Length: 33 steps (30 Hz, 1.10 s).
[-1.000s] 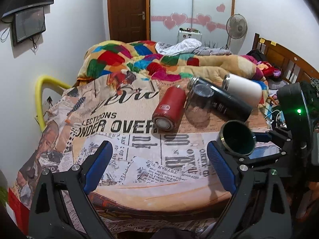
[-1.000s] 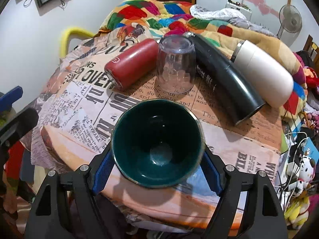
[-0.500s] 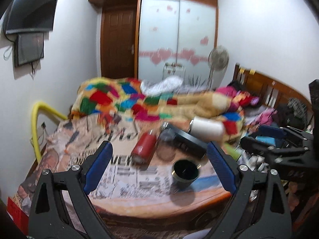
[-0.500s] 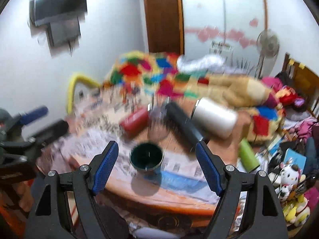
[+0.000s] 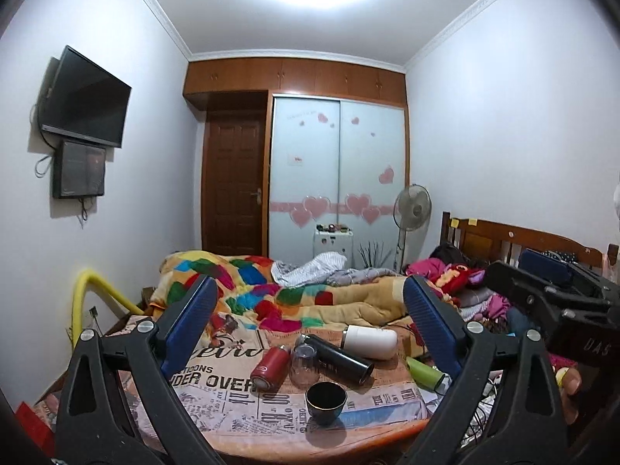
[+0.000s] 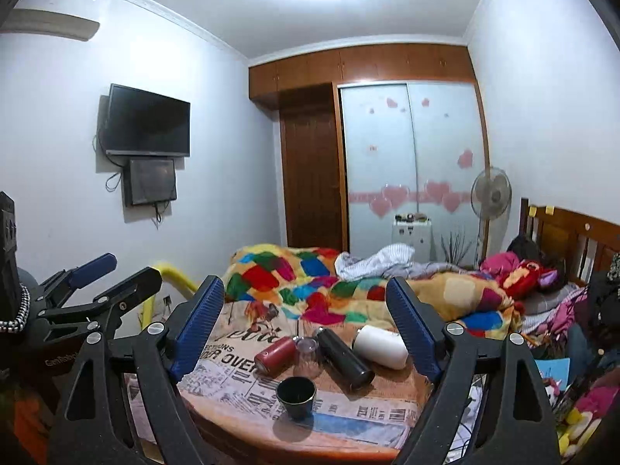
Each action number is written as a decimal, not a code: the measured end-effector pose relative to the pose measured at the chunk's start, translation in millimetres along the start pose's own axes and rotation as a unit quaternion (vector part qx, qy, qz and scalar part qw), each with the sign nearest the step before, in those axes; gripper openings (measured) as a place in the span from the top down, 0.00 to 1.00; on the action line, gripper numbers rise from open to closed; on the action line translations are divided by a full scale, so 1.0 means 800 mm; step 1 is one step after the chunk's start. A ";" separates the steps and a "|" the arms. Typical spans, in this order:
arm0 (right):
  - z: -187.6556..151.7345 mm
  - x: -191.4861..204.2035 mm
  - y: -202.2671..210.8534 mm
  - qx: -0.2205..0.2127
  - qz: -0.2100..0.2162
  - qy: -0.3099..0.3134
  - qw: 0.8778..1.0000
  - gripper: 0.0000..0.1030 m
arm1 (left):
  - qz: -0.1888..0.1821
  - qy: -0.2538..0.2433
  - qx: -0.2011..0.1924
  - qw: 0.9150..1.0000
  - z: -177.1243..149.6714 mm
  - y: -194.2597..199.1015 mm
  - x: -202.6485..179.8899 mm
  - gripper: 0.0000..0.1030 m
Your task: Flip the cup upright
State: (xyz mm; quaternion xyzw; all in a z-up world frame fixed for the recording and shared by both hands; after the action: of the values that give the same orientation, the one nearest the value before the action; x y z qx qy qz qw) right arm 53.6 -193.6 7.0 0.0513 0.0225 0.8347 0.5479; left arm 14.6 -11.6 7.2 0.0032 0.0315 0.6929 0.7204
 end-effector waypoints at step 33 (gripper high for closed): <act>-0.029 0.000 0.010 0.021 -0.020 0.008 1.000 0.00 | 0.044 0.015 0.033 0.998 -0.036 0.000 0.024 0.00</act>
State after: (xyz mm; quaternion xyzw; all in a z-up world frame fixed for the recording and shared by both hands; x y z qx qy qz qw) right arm 43.9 -196.6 -15.4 0.0554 0.0458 0.8234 0.5629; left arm 13.9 6.6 -22.7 0.0177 0.0652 0.7226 0.6880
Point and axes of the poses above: each gripper's, at about its wrist camera, not at the fingertips, and y roughly against the way its jaws point, x to its left, z to its top, the point moved 4 cm from there along -y, roughly the way its jaws point, and after that the axes turned 2 degrees about -x, right-handed, at the moved point
